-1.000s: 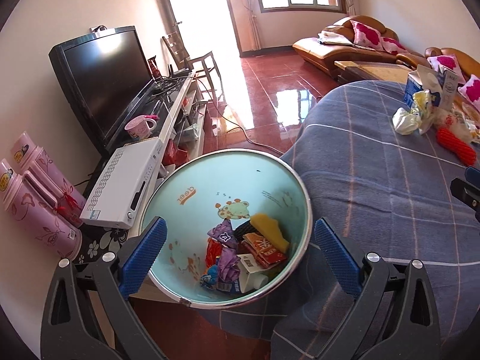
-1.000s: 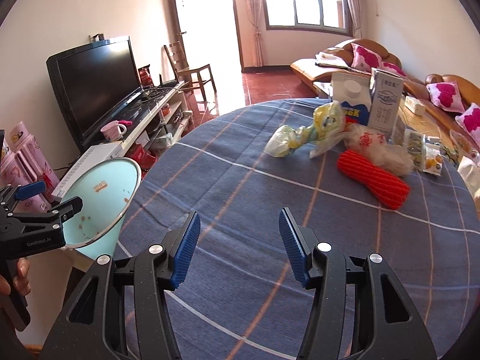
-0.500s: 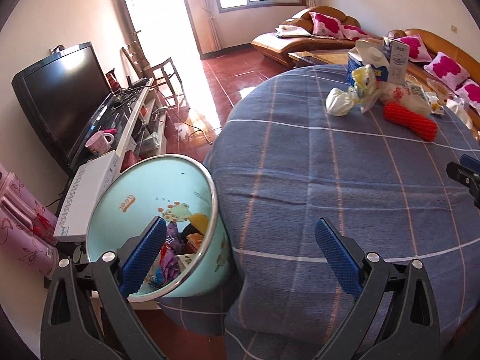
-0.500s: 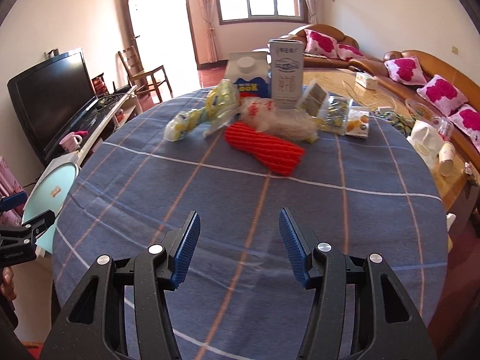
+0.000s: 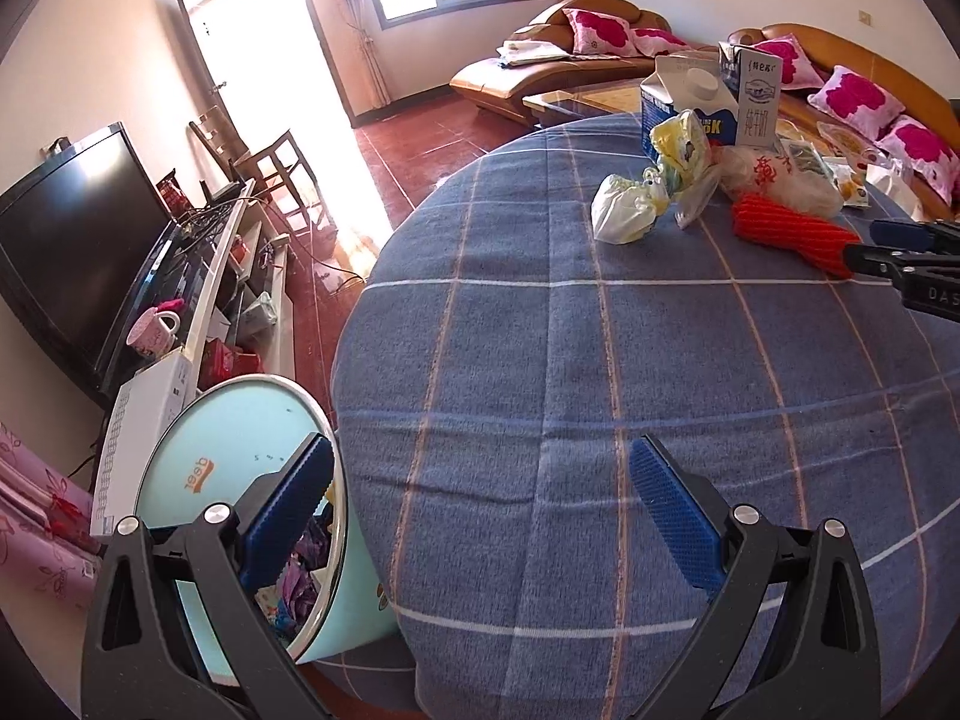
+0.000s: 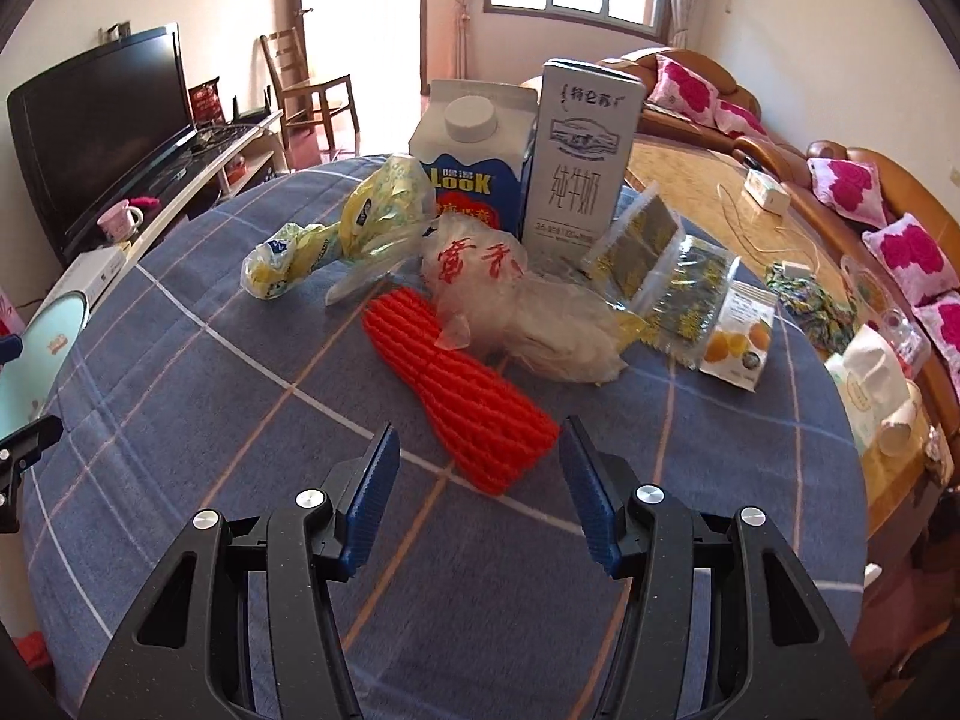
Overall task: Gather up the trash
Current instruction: 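Grasp the red mesh net with the right tool while the left tool grasps the yellow-white plastic bag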
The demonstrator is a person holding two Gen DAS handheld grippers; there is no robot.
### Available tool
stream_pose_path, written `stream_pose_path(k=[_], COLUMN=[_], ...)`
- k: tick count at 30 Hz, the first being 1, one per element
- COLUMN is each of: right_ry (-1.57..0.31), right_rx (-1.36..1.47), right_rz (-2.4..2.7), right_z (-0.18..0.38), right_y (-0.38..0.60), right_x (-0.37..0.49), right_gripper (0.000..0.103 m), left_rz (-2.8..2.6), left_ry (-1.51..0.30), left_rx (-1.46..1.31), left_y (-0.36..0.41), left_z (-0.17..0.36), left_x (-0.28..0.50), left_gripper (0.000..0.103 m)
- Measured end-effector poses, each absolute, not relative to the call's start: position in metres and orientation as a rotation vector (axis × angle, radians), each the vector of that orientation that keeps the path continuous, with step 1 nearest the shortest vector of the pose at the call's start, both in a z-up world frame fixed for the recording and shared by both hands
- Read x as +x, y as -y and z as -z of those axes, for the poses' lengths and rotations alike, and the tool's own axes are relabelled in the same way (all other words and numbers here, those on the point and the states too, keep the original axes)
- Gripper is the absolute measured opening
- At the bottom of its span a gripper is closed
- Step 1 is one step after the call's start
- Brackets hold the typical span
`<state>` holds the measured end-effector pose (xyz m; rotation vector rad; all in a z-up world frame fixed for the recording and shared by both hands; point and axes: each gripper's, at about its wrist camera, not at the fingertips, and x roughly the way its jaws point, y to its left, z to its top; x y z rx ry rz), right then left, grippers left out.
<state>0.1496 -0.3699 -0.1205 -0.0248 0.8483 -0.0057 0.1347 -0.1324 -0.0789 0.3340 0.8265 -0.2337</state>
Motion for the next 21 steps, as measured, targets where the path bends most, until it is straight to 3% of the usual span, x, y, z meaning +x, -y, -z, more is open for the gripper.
stream_pose_path(k=[6,11,21], right_ry=[-0.896,-0.892,-0.888], right_rx=[-0.046,-0.04,0.034], right_rz=[-0.025,-0.079,0.012], right_z=[0.139,0.14,0.127], right_y=[0.369,0.369,0.405], right_x=[0.178,0.171,0.118], right_gripper=[0.051,0.021,0.018], left_rz=[0.297,0.342,0.442], left_ry=[-0.808,-0.804,-0.772], left_rx=[0.326,0.32,0.37], left_y=[0.15,0.169,0.236], left_z=[0.072,0.07,0.078], left_x=[0.164,0.193,0.246], left_gripper=[0.097,0.097,0.096])
